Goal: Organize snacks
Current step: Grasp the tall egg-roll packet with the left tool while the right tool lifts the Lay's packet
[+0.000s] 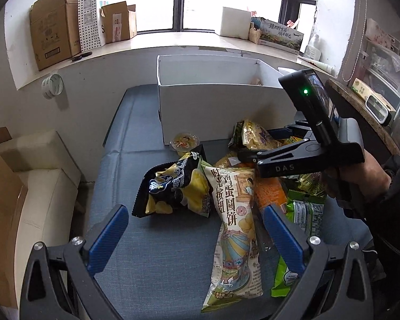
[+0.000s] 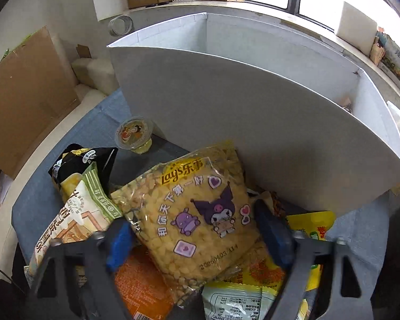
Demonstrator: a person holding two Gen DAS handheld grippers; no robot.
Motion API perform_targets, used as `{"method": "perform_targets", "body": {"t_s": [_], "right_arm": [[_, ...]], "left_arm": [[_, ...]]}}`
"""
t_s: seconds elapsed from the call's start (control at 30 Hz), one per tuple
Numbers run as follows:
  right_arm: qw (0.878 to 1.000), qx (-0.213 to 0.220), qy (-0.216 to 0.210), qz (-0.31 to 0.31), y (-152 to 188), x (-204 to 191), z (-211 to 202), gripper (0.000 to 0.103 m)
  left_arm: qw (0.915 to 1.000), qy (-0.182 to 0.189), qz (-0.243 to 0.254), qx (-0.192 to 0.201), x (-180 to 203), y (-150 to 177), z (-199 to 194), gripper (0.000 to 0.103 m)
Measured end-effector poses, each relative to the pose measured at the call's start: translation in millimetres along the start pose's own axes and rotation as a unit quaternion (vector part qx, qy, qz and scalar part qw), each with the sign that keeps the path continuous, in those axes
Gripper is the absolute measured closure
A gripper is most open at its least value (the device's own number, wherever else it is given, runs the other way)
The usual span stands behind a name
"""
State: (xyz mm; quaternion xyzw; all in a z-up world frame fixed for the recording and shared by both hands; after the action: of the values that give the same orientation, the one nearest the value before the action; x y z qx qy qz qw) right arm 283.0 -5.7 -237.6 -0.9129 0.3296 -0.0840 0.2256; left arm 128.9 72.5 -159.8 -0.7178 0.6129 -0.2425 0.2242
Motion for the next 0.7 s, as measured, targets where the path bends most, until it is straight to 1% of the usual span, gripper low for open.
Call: {"method": "perform_targets", "body": {"t_s": [0.07,0.17,0.27,0.33,0.4,0.47,0.57,0.63,0.7], "right_arm": [[1.000,0.009,0.020,0.009,0,6,-7,0.027],[0.999,0.027,0.009,0.021,3,7,-23,0.027],[0.998,0.050,0.021,0.031,6,13,-46,0.027],[0.996,0.072,0.005,0.051,8,11,-67,0.027],[0.992,0.104,-0.009,0.074,11,12,-91,0.027],[0.988,0.127,-0.011,0.091,14,12,-111,0.027],[0.983,0.148,0.012,0.109,24,16,-139,0.027],[0.978,0.156,0.008,0.136,36,20,-152,0.027],[0.971,0.172,-0.007,0.164,48,26,-167,0.027]], "left_arm": [[1.0000,-0.001,0.003,-0.002,1,0,2,0.000],[1.0000,0.001,0.005,-0.004,4,1,4,0.000],[0.9999,0.007,0.009,-0.007,10,2,6,0.000],[0.9997,0.016,0.011,-0.011,17,2,8,0.000],[0.9993,0.025,0.020,-0.017,26,4,11,0.000],[0.9988,0.027,0.033,-0.022,37,6,15,0.000],[0.9981,0.024,0.047,-0.031,50,8,23,0.000],[0.9977,0.025,0.050,-0.038,56,9,29,0.000],[0.9971,0.026,0.051,-0.050,61,12,39,0.000]]}}
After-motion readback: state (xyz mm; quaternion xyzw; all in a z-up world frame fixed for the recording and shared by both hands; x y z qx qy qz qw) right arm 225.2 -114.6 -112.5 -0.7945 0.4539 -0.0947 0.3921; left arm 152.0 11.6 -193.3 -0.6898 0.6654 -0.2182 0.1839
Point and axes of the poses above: each gripper's, at about its wrist camera, not at the fingertips, and z roughly the way its jaws point, x to its right, y to its underside, the point moved 10 cm from there along z, roughly the way its jaws point, and after that the axes turned 2 degrees about -x, right-handed, at the moved point
